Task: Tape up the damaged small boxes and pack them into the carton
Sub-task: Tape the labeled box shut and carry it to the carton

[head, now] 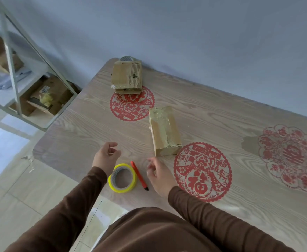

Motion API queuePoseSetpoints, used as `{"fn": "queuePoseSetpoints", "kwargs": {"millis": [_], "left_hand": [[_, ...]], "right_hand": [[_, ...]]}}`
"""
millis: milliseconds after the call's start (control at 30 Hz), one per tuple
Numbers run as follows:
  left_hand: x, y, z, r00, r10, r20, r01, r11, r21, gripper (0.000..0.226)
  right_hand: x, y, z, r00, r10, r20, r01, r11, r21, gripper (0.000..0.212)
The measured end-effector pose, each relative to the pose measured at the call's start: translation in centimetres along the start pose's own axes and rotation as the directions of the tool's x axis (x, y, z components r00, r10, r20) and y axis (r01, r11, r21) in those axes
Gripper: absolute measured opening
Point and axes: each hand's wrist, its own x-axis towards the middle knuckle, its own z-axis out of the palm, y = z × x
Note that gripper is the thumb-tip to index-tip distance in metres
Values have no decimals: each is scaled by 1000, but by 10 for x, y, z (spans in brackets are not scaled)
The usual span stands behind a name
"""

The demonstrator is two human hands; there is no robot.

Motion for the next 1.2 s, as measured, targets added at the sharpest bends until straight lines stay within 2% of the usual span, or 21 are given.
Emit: {"fn": "queuePoseSetpoints", "kwargs": {"millis": [67, 100, 200, 300, 367, 467, 600, 667, 767, 833, 967, 1067, 1167, 1200], "left_hand": [[-13, -16, -1, 999, -35, 39, 28, 982, 187, 47], [-21, -24, 3, 997, -39, 69, 19, 961, 276, 54], [-41, -37, 24, 976, -65, 209, -32, 902, 430, 85], [-44, -49, 43, 964, -143, 226, 33, 902, 431, 99], [-42, -50, 49, 966, -167, 199, 81, 922, 379, 94], [-42, -44, 50, 981, -121, 153, 71, 952, 299, 70], [-44, -26, 39, 989, -55, 134, 36, 990, 138, 36], [-46, -15, 36, 984, -43, 172, 40, 999, 22, 26], [-50, 5, 40, 948, -91, 306, 156, 968, -197, 16], [-53, 15, 45, 954, -63, 292, 131, 967, -219, 14], [-60, 37, 53, 978, 43, 205, 7, 971, -238, 7], [-63, 54, 58, 975, 30, 221, 43, 947, -319, 7], [-65, 54, 60, 972, 35, 232, 36, 955, -296, 16], [-66, 49, 58, 972, 19, 233, 52, 954, -294, 14]], "right_hand": [[9, 7, 21, 971, 183, 157, -187, 982, 13, 51], [13, 8, 29, 956, 217, 198, -219, 976, -16, 55], [21, 8, 47, 947, 234, 222, -222, 972, -76, 59], [25, 4, 54, 947, 246, 205, -225, 967, -123, 53], [24, 2, 54, 953, 239, 186, -222, 969, -109, 41], [16, -3, 51, 973, 177, 151, -180, 984, 9, 19], [2, -19, 34, 998, 24, 53, -28, 996, 88, 11], [0, -26, 19, 998, -58, -7, 58, 998, 27, 15], [-1, -31, -3, 974, -206, -91, 188, 966, -175, 14], [-1, -34, -16, 953, -274, -129, 229, 930, -287, 13], [1, -43, -43, 927, -331, -175, 248, 894, -374, 15], [1, -53, -63, 925, -302, -230, 211, 913, -348, 15], [3, -59, -100, 889, -91, -449, 56, 994, -91, 13], [5, -58, -114, 882, -19, -470, 23, 1000, 3, 14]]}}
